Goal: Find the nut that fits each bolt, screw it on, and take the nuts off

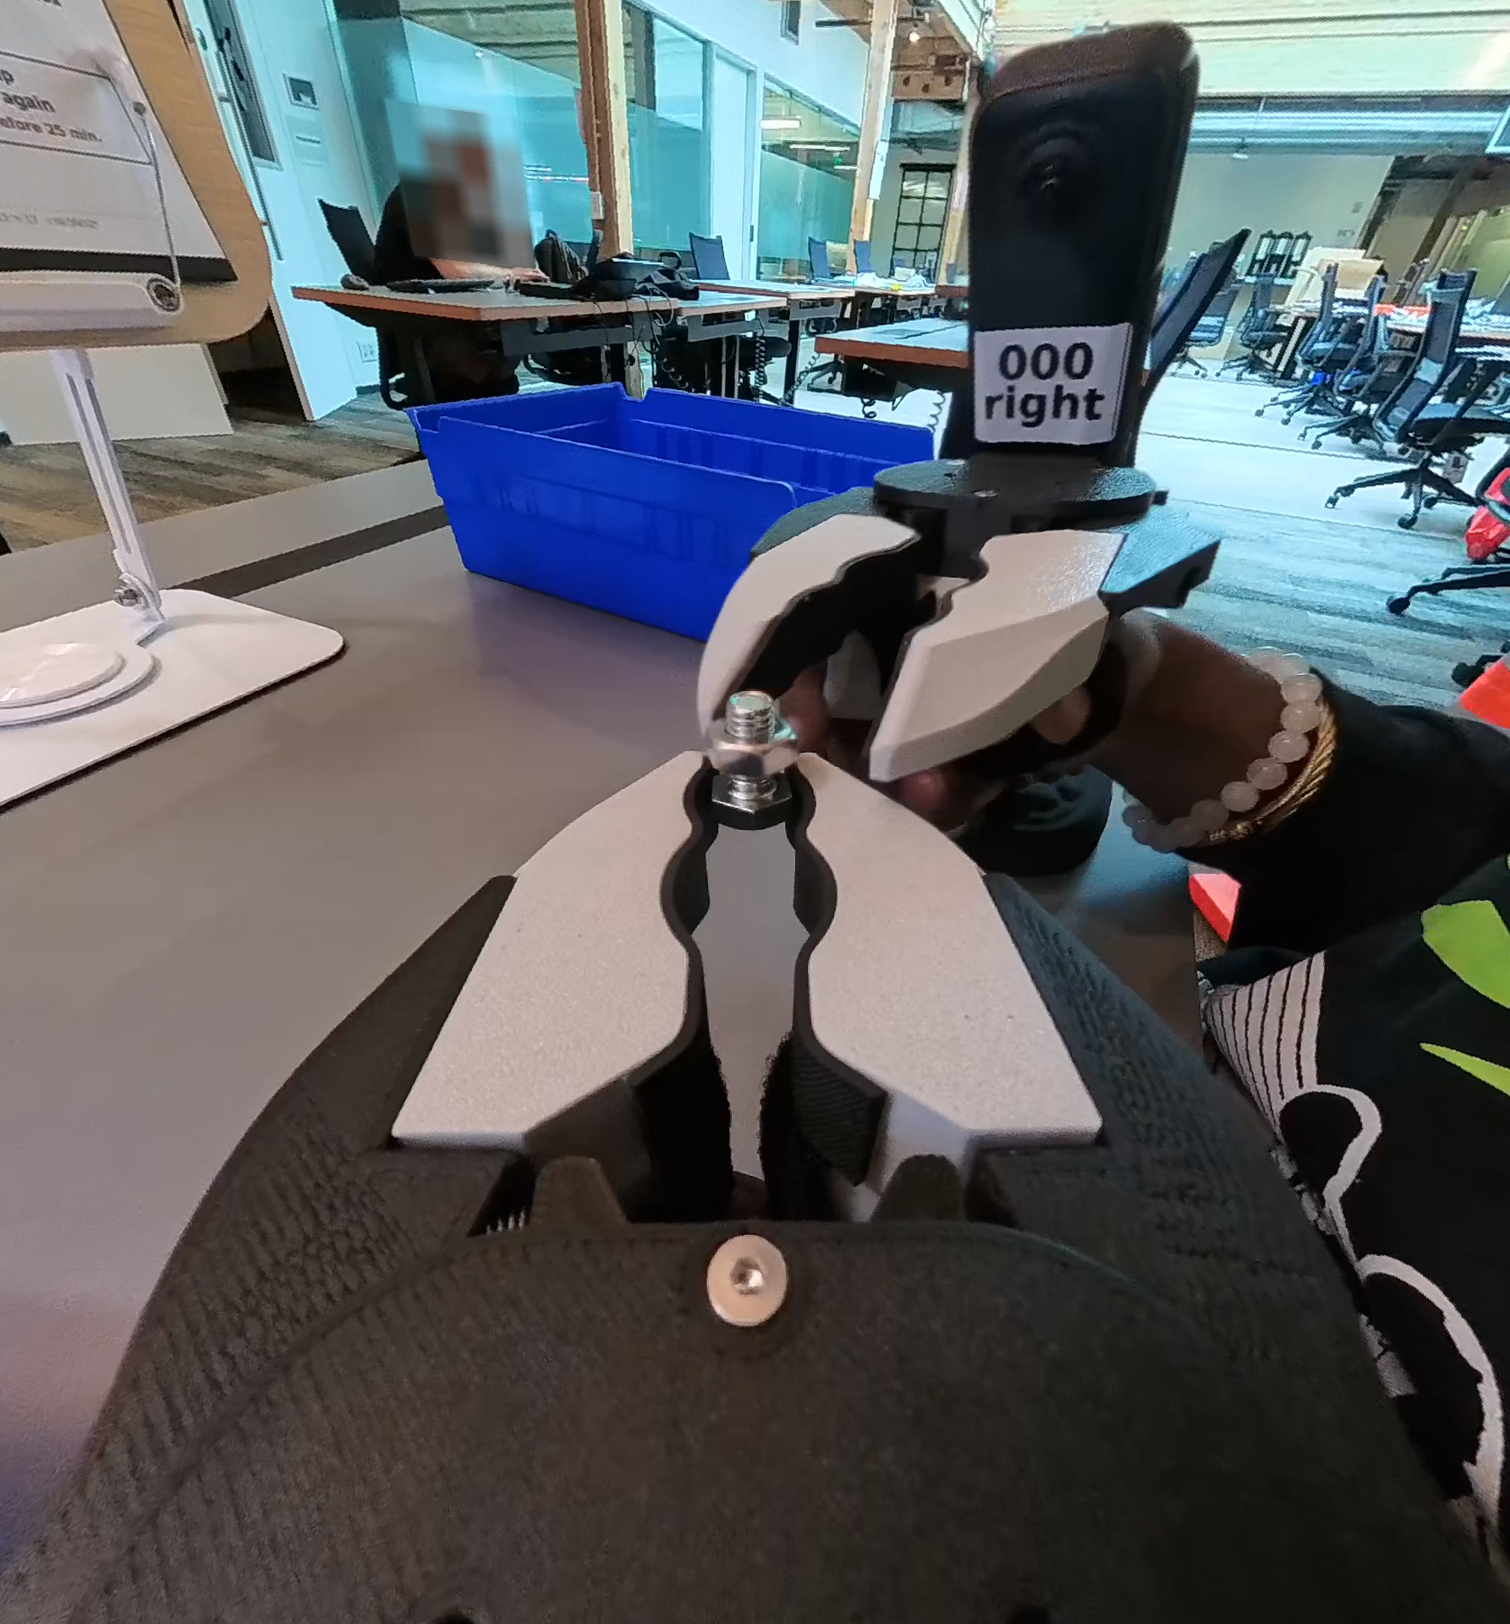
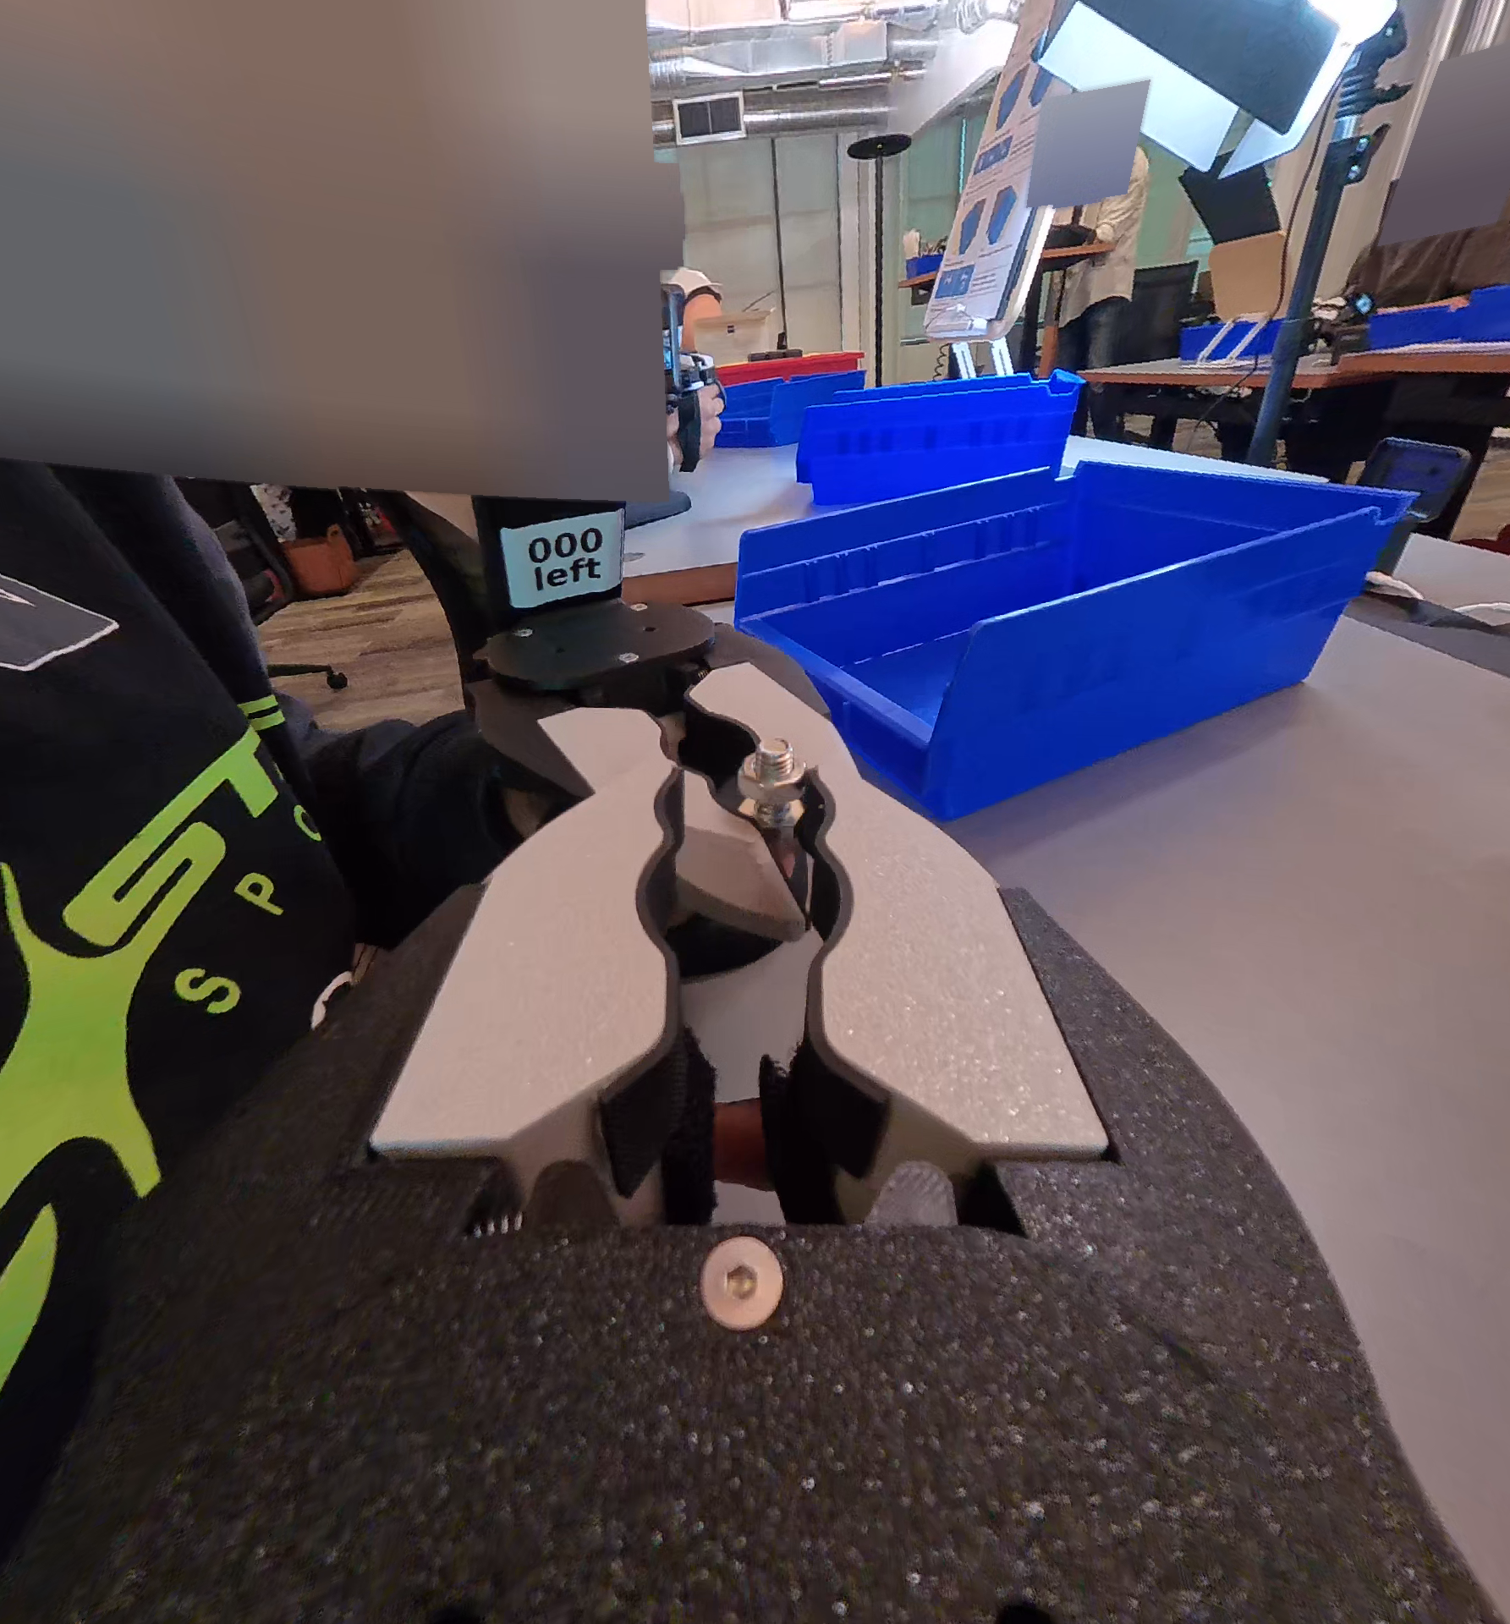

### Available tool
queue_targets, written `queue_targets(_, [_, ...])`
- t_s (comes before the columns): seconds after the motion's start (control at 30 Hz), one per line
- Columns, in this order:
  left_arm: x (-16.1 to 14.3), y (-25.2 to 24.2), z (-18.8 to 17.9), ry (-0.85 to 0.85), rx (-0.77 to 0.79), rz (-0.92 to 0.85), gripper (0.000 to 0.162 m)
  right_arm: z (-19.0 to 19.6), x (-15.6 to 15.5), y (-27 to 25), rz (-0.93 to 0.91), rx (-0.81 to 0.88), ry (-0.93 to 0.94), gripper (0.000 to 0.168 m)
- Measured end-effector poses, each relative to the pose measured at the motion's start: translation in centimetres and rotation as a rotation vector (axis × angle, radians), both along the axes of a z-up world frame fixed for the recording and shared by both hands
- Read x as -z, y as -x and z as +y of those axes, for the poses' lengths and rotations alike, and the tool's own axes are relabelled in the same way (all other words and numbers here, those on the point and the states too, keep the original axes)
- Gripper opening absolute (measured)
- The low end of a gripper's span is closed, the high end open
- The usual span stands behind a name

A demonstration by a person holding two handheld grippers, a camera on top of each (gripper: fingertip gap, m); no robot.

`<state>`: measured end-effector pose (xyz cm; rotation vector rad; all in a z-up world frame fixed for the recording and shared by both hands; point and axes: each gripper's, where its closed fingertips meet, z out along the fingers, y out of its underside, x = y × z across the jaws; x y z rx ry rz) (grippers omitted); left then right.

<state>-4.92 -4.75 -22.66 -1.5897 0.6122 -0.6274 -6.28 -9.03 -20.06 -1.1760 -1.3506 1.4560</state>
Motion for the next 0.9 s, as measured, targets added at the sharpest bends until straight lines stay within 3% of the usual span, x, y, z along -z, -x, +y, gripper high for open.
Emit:
queue_targets(0.13, [0.0,-0.1,-0.1,0.0,0.001,0.002,0.015,0.5,-0.7,-0.5,0.042,0.02,0.024,0.022])
queue_targets(0.4, [0.2,-0.4,-0.3,0.004,0.009,0.016,0.015,0.2,-0.1,0.8,0.001,0.0,-0.006,0.029])
queue_targets(0.57, [0.1,-0.3,-0.4,0.004,0.0,0.008,0.015,-0.1,-0.1,-0.3,-0.022,0.005,-0.003,0.027])
queue_targets(0.67, [0.1,-0.3,-0.5,0.007,-0.002,0.002,0.015,-0.9,-0.4,-1.5,-0.024,-0.037,-0.001,0.017])
queue_targets(0.9, [0.1,-0.5,-0.8,0.0,-0.007,0.015,0.015,0.7,-0.9,-1.1,-0.129,0.102,-0.128,0.014])
